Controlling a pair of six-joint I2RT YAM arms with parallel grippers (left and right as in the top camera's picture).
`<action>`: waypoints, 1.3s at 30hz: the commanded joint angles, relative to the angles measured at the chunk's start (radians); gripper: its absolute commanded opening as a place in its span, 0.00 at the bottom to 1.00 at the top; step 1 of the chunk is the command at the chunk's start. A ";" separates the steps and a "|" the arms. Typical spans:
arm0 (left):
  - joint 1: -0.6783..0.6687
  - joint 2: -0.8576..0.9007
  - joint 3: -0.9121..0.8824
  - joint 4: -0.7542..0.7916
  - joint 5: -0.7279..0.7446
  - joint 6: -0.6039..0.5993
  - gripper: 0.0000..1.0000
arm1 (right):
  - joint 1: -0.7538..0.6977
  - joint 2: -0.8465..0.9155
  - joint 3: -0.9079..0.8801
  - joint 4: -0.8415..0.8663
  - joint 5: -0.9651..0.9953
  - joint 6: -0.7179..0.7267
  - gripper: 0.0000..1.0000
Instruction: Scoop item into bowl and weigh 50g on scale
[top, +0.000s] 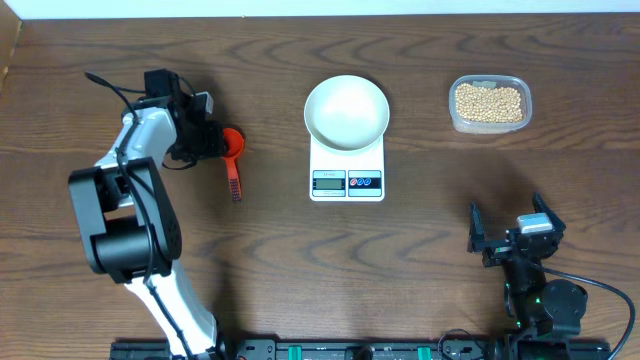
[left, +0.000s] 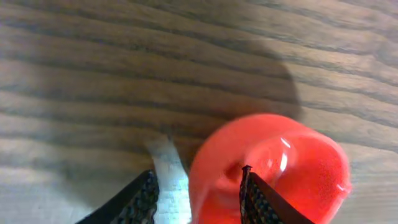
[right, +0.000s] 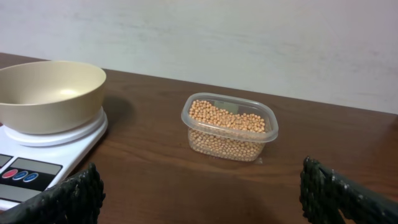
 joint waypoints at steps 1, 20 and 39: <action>-0.003 0.039 0.014 0.012 0.005 -0.024 0.41 | 0.008 -0.005 -0.002 -0.005 0.005 0.004 0.99; -0.003 -0.106 0.019 0.131 0.019 -0.581 0.07 | 0.008 -0.005 -0.002 -0.005 0.005 0.004 0.99; -0.287 -0.386 0.018 0.282 0.196 -1.118 0.07 | 0.008 -0.005 -0.002 0.013 0.005 0.004 0.99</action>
